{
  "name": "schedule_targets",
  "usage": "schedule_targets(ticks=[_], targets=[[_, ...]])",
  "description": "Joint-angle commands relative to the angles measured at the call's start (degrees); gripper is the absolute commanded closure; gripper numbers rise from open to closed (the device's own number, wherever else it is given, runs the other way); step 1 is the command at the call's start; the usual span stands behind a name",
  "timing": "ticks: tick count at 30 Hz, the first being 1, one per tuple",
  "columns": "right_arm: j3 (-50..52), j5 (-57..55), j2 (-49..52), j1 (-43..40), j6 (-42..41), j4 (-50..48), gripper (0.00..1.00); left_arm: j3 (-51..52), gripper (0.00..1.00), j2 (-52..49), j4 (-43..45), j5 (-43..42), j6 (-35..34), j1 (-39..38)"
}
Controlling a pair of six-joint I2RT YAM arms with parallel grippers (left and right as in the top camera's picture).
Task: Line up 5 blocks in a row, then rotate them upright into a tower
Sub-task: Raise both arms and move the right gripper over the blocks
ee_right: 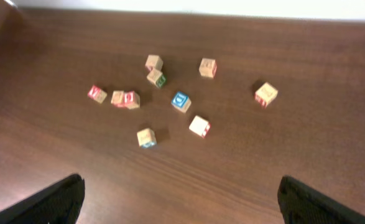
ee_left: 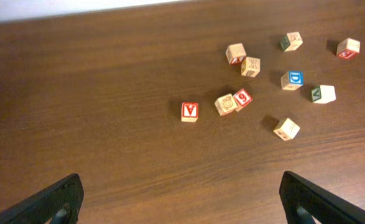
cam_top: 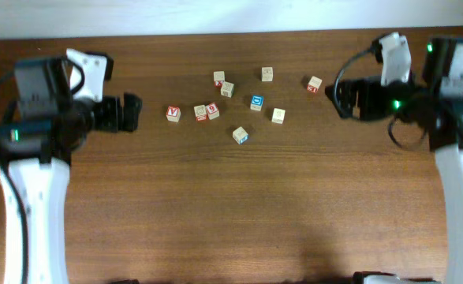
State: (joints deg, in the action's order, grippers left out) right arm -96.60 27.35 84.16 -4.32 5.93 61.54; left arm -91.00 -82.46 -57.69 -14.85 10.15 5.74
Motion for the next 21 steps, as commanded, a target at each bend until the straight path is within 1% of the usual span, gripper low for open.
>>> schedule_targets(ticks=[1, 5, 6, 7, 8, 9, 10, 11, 12, 14, 15, 17, 18, 19, 21], targets=[[-6.91, -0.11, 7.06, -0.22, -0.22, 3.48, 0.02, -5.75, 0.01, -6.69, -3.06, -0.87, -0.28, 0.04], [-6.91, 0.92, 13.51, -0.2, -0.68, 0.98, 0.02, -5.75, 0.01, -11.58, -3.15, -0.83, -0.28, 0.04], [-6.91, 4.37, 15.3, -0.15, -0.83, -0.22, 0.02, -5.75, 0.01, -12.59, -3.13, -0.83, -0.28, 0.04], [-6.91, 4.66, 16.68, 0.22, -0.85, -1.49, 0.02, -5.75, 0.01, -13.31, -3.13, -0.83, -0.28, 0.04], [-6.91, 2.89, 17.81, 0.83, -2.38, -2.49, 0.02, -5.75, 0.01, -13.79, -3.13, -0.81, -0.28, 0.04], [-6.91, -3.21, 19.52, 2.4, -8.22, -3.63, 0.02, -5.75, 0.01, -14.32, -3.13, -0.81, -0.28, 0.07], [-6.93, -9.27, 21.31, 5.01, -12.48, -5.07, 0.01, -5.75, 0.01, -14.53, -3.13, -0.81, -0.28, 0.04], [-6.93, -12.96, 22.45, 7.13, -15.43, -6.23, 0.01, -5.75, 0.01, -14.58, -3.13, -0.81, -0.28, 0.07], [-6.93, -16.31, 23.54, 9.35, -17.88, -7.3, 0.03, -5.73, 0.01, -14.58, -3.13, -0.81, -0.28, 0.07], [-6.93, -22.84, 26.12, 13.97, -22.4, -9.42, 0.12, -5.75, 0.01, -14.58, -3.13, -0.81, -0.28, 0.07], [-6.91, -25.97, 27.74, 16.26, -24.72, -9.97, 0.14, -5.75, 0.01, -14.58, -3.13, -0.81, -0.28, 0.07], [-6.91, -28.2, 30.23, 18.88, -27.76, -10.45, 0.2, -5.75, 0.01, -14.58, -3.13, -0.81, -0.28, 0.04], [-6.91, -28.79, 34.47, 21.49, -30.99, -11.67, 0.26, -5.75, 0.01, -14.58, -3.1, -0.81, -0.28, 0.07], [-6.91, -29.62, 36.89, 22.38, -32.63, -11.69, 0.28, -5.75, 0.01, -14.56, -3.13, -0.81, -0.28, 0.07], [-6.91, -29.59, 39.01, 22.82, -33.33, -11.93, 0.31, -5.75, 0.01, -14.58, -3.1, -0.81, -0.28, 0.07]])
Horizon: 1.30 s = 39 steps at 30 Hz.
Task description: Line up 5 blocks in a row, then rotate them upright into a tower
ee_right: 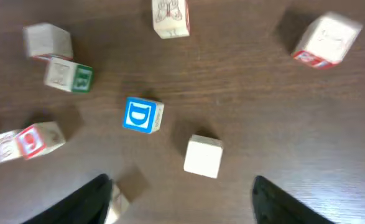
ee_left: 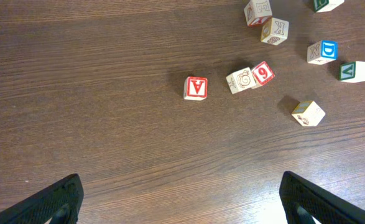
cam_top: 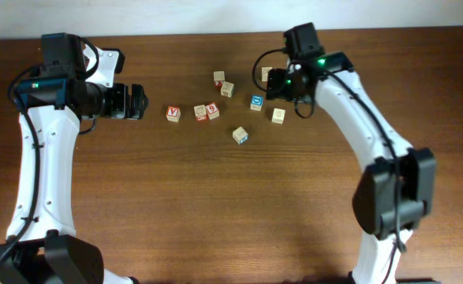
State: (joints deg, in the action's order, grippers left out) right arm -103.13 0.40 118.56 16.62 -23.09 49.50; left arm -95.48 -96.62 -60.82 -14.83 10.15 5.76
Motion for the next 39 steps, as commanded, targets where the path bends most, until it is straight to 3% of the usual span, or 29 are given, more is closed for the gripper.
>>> schedule_targets(ticks=[1, 9, 23, 26, 29, 36, 39], targets=[[-0.37, -2.64, 5.57, 1.92, -4.44, -0.09, 0.31, -1.27, 0.01, -0.42, 0.02, -0.83, -0.28, 0.04], [0.0, -7.13, 8.46, 1.9, -6.38, -0.74, 0.37, -1.27, 0.01, -0.42, 0.02, -0.83, -0.28, 0.04], [1.62, -7.1, 10.29, 1.75, -6.6, -2.62, 0.39, -1.27, 0.01, -0.42, 0.02, -0.83, -0.28, 0.04], [1.62, -7.1, 11.1, 1.75, -6.6, -2.64, 0.46, -1.25, 0.01, -0.42, 0.02, -0.83, -0.28, 0.04], [1.62, -7.13, 11.13, 1.75, -6.6, -2.67, 0.59, -1.27, 0.01, -0.42, 0.02, -0.83, -0.28, 0.02], [1.46, -6.67, 10.86, 1.75, -6.05, -1.18, 0.7, -1.27, 0.01, -0.42, 0.02, -0.83, -0.28, 0.04], [0.63, -5.92, 9.46, 1.75, -5.2, 2.08, 0.7, -1.25, 0.01, -0.42, 0.02, -0.83, -0.28, 0.04]])
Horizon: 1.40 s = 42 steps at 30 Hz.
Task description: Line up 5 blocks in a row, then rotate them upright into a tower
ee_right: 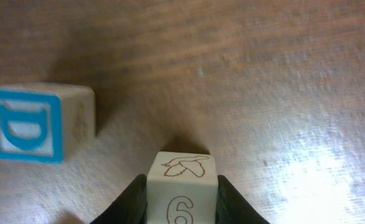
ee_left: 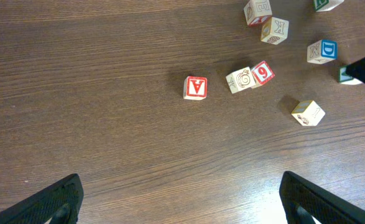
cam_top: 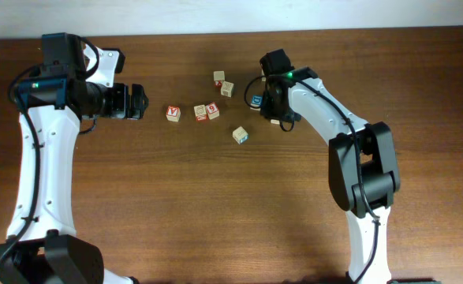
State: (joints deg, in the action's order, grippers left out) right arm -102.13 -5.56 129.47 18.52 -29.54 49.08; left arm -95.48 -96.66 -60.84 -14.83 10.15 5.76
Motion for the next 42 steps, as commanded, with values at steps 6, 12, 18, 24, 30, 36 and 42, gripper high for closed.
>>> schedule_targets(ticks=[6, 12, 18, 24, 30, 36, 42], targets=[[-1.7, 4.9, -3.76, -0.15, 7.32, 14.69, 0.7, -1.27, 0.01, -0.37, 0.04, -0.83, -0.28, 0.04], [-1.55, 6.45, -3.74, 0.39, 9.55, 23.37, 0.7, -1.25, 0.01, -0.37, 0.04, -0.83, -0.28, 0.02], [-1.38, 6.69, -3.74, 1.38, 9.64, 28.61, 0.7, -1.27, 0.01, -0.37, 0.04, -0.83, -0.28, 0.04], [-1.29, 7.15, -3.74, 2.97, 9.6, 28.74, 0.63, -1.27, 0.01, -0.37, 0.04, -0.83, -0.28, 0.02], [-1.29, 7.41, -3.74, 2.99, 9.62, 28.76, 0.52, -1.27, 0.01, -0.37, 0.07, -0.83, -0.28, 0.04], [-5.88, 7.56, -3.76, 3.02, 11.17, 25.4, 0.49, -1.27, 0.01, -0.37, 0.07, -0.83, -0.28, 0.04], [-7.56, 10.29, -2.99, 6.03, 7.93, 12.76, 0.45, -1.27, 0.01, -0.37, 0.07, -0.83, -0.28, 0.04]])
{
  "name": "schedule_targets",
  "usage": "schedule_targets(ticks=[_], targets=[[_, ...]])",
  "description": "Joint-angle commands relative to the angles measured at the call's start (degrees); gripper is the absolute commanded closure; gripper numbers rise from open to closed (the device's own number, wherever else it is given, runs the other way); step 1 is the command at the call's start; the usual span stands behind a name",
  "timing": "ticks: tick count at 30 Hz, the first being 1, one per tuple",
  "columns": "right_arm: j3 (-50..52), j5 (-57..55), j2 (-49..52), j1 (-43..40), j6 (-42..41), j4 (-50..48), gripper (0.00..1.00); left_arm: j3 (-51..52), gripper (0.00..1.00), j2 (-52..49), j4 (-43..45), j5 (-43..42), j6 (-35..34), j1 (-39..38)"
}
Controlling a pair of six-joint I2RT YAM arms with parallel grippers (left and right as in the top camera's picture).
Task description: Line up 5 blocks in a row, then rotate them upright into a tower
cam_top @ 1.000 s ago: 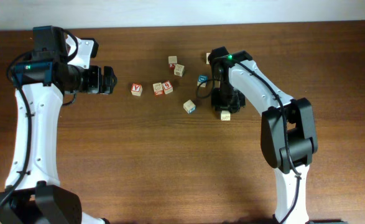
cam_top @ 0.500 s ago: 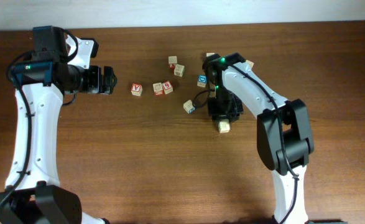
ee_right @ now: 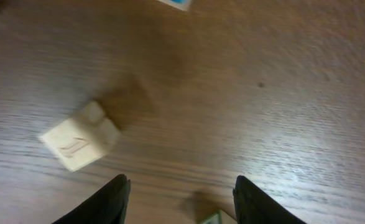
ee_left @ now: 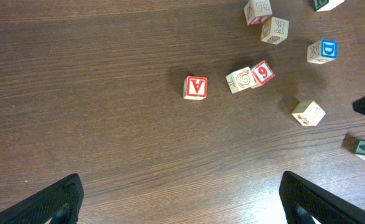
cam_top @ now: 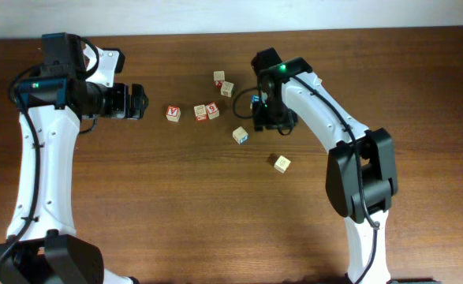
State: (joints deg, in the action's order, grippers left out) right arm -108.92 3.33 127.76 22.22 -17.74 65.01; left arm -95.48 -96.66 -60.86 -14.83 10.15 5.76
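Several lettered wooden blocks lie scattered at the table's far middle. A red A block (ee_left: 195, 88) lies left of a touching pair (ee_left: 250, 77). The blue D block (ee_left: 323, 51) sits further right. A green-lettered block (cam_top: 281, 163) lies alone toward the front, also in the left wrist view (ee_left: 364, 148). My right gripper (cam_top: 266, 117) hangs open above the table, nothing between its fingers (ee_right: 110, 199). Only a green corner of that block (ee_right: 213, 218) shows at the bottom edge. A cream block (ee_right: 79, 144) lies to its left. My left gripper (cam_top: 136, 102) stands open, left of the blocks.
Two more blocks (cam_top: 223, 83) sit at the far side of the cluster. One block (cam_top: 240, 136) lies just left of the right gripper. The right arm's link crosses over the far right part of the cluster and hides blocks there.
My right gripper was shut on a cream block next to the blue D. Now it is open, and that block lies alone nearer the front edge. The left arm has not moved.
Both arms stood back at the table's sides, open. Then the right gripper was open over the blue D and a cream block. Then it was shut on that cream block. Now the block lies apart toward the front with a green letter showing.
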Motion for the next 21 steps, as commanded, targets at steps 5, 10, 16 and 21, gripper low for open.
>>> schedule_targets(ticks=[5, 10, 16, 21], targets=[[-0.59, 0.28, -0.04, 5.03, -20.48, -8.11, 0.5, -1.27, 0.01, -0.37, 0.09, -0.83, -0.28, 0.04], [-0.24, -2.08, 1.29, 7.04, -29.49, -8.94, 0.5, -1.27, 0.01, -0.37, 0.09, -0.83, -0.28, 0.04], [0.48, -2.73, 3.23, 8.61, -34.93, -8.63, 0.49, -1.27, 0.01, -0.37, 0.09, -0.83, -0.28, 0.04], [2.05, -2.71, 3.23, 8.94, -35.32, -8.7, 0.49, -1.25, 0.01, -0.37, 0.09, -0.83, -0.28, 0.02]])
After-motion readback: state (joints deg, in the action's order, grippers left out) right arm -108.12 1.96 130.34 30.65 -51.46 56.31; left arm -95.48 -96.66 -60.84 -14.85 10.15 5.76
